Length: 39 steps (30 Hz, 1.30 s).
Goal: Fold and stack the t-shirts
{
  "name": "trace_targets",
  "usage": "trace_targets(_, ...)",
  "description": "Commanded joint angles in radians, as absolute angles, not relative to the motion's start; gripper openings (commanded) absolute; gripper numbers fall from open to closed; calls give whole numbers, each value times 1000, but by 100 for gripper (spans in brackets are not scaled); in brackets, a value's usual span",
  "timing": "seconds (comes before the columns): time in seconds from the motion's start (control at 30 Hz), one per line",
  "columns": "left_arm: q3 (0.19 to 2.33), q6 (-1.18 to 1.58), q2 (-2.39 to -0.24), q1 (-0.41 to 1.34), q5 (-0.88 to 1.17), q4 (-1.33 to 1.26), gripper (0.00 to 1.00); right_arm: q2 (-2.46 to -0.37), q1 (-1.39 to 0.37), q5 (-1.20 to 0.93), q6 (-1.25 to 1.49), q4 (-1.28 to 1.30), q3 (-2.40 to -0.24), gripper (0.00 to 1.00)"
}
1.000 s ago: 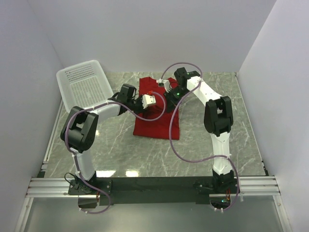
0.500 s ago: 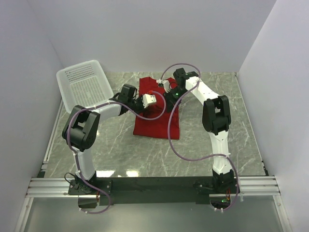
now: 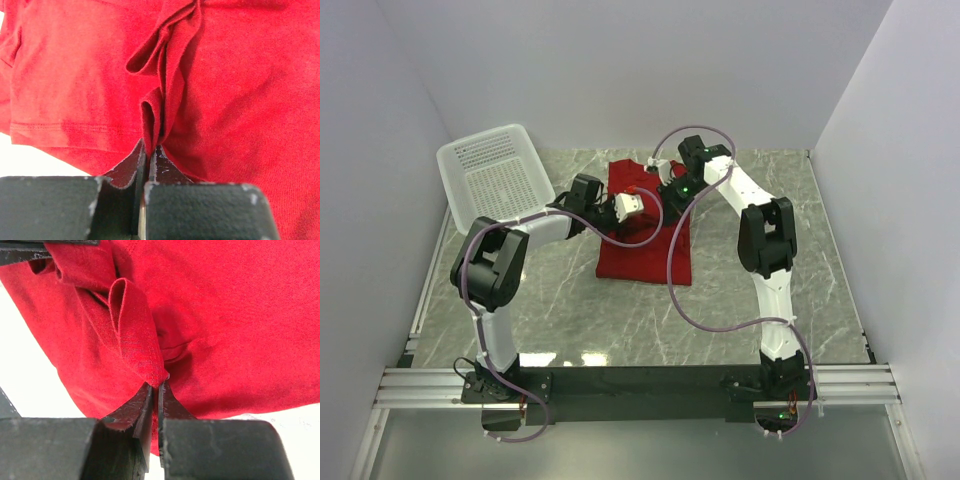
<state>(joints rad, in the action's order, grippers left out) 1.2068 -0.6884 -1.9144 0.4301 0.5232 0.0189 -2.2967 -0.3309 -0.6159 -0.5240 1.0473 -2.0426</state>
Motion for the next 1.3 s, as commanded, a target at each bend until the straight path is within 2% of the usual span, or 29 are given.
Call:
trace_targets(0.0, 1255, -667, -1927, 426, 509, -40, 0, -2306, -324, -607, -506, 1022, -2088, 1)
trace_targets(0.1, 1259, -640, -1934, 426, 479, -67, 2, -2303, -324, -562, -450, 980, -2086, 17)
trace_targets(0.13, 1261, -602, -1936, 426, 433, -102, 6, -2298, -321, -545, -428, 964, -2092, 32)
trace_targets(0.17, 1265, -579, -1936, 425, 405, -116, 19, -2283, -319, -502, -408, 925, -2095, 38)
trace_targets(0.23, 1275, -516, -1933, 426, 338, -147, 27, -2260, -313, -445, -324, 873, -2108, 55)
trace_targets(0.27, 1291, -509, -1925, 426, 284, -143, 39, -2238, -310, -380, -277, 835, -2115, 63)
trace_targets(0.3, 1298, -499, -1919, 426, 261, -147, 46, -2227, -307, -353, -265, 821, -2120, 67)
trace_targets(0.5, 1344, -422, -1850, 426, 100, -132, 52, -2108, -270, -313, -241, 749, -2034, 66)
trace_targets(0.67, 1368, -281, -1790, 420, 44, -52, 57, -1996, -239, -632, -426, 822, -1867, 61)
trace_targets(0.8, 1402, -167, -1772, 419, 155, 142, 57, -1928, -252, -820, -579, 908, -1728, 55)
trace_targets(0.83, 1398, -172, -1760, 419, 235, 176, 60, -1893, -256, -833, -622, 945, -1700, 56)
trace_targets(0.93, 1286, -169, -1662, 423, 319, 184, 66, -1772, -284, -827, -810, 936, -1531, 59)
trace_targets(0.97, 1187, -176, -1581, 428, 346, 173, 68, -1732, -288, -793, -883, 908, -1473, 61)
trace_targets(1.0, 1136, -245, -1536, 433, 382, 170, 69, -1691, -299, -778, -912, 876, -1359, 66)
trace_targets(1.07, 968, -338, -1404, 451, 443, 141, 74, -1590, -308, -730, -954, 772, -1260, 72)
trace_targets(1.13, 873, -546, -1329, 460, 488, 144, 74, -1554, -325, -661, -957, 720, -1183, 75)
trace_targets(1.2, 754, -718, -1243, 462, 523, 134, 79, -1565, -330, -631, -950, 722, -1175, 76)
trace_targets(1.27, 692, -776, -1223, 460, 543, 123, 82, -1588, -331, -618, -950, 727, -1172, 77)
